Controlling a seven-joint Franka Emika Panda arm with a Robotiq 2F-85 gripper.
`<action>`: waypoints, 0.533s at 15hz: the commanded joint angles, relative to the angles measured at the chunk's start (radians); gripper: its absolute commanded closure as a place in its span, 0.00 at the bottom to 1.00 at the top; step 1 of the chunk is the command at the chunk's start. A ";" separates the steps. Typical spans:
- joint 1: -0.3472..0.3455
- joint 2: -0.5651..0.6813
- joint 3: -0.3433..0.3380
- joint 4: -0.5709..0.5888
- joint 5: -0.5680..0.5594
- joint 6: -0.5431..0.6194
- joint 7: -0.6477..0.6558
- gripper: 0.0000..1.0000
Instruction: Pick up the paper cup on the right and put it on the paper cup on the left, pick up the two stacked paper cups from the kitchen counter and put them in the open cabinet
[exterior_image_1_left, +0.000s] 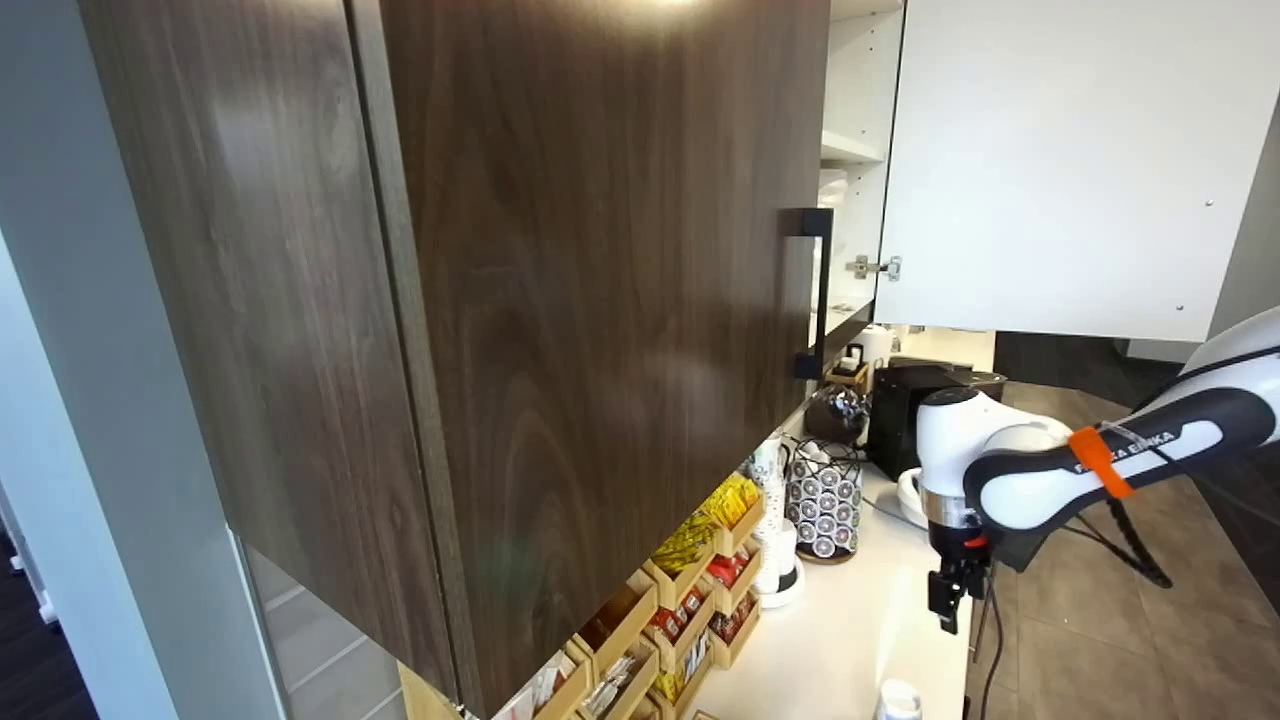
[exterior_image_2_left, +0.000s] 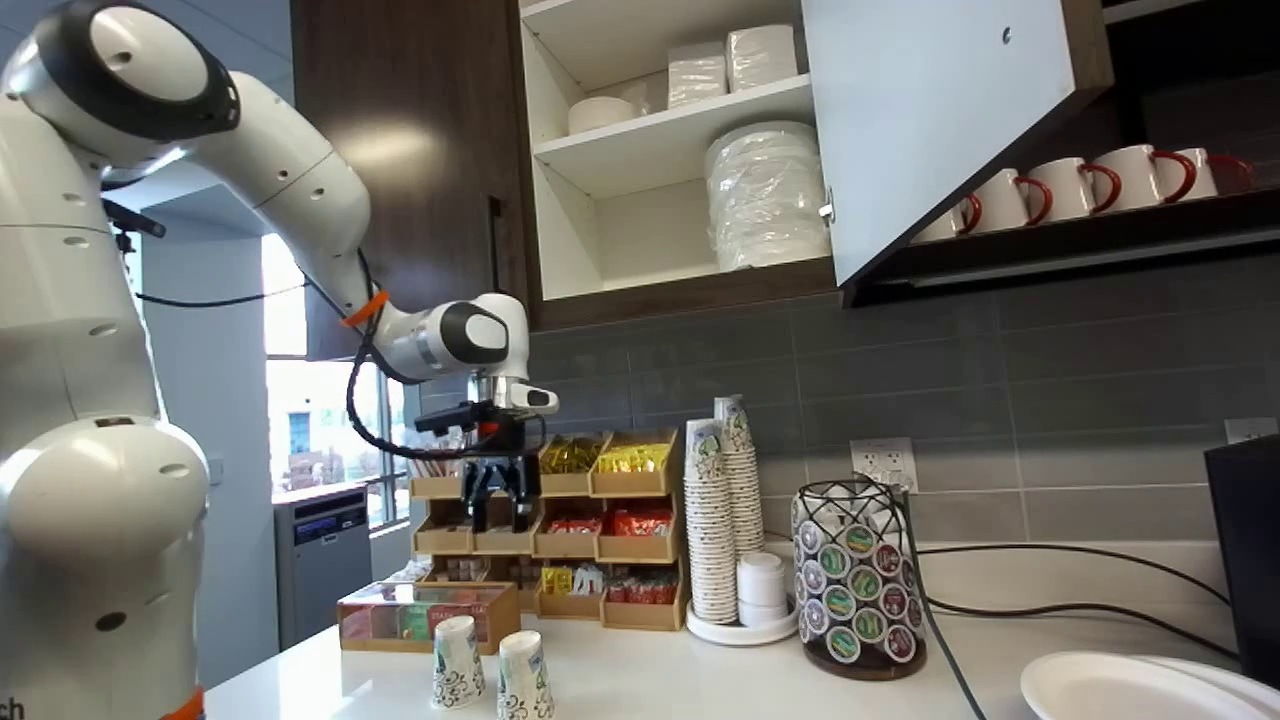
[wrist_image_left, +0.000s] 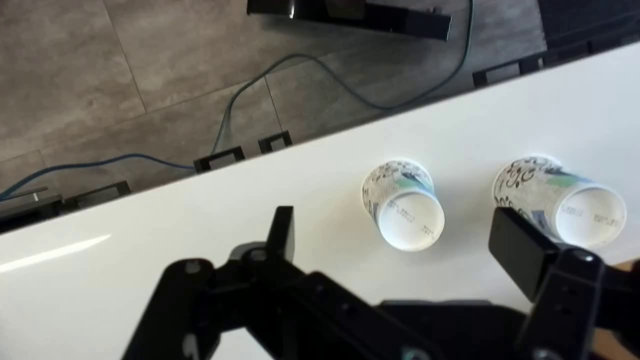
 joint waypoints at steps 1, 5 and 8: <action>0.005 0.161 0.006 0.033 -0.051 0.193 0.112 0.00; 0.021 0.195 -0.015 0.031 -0.044 0.208 0.096 0.00; 0.024 0.252 -0.019 0.064 -0.043 0.213 0.098 0.00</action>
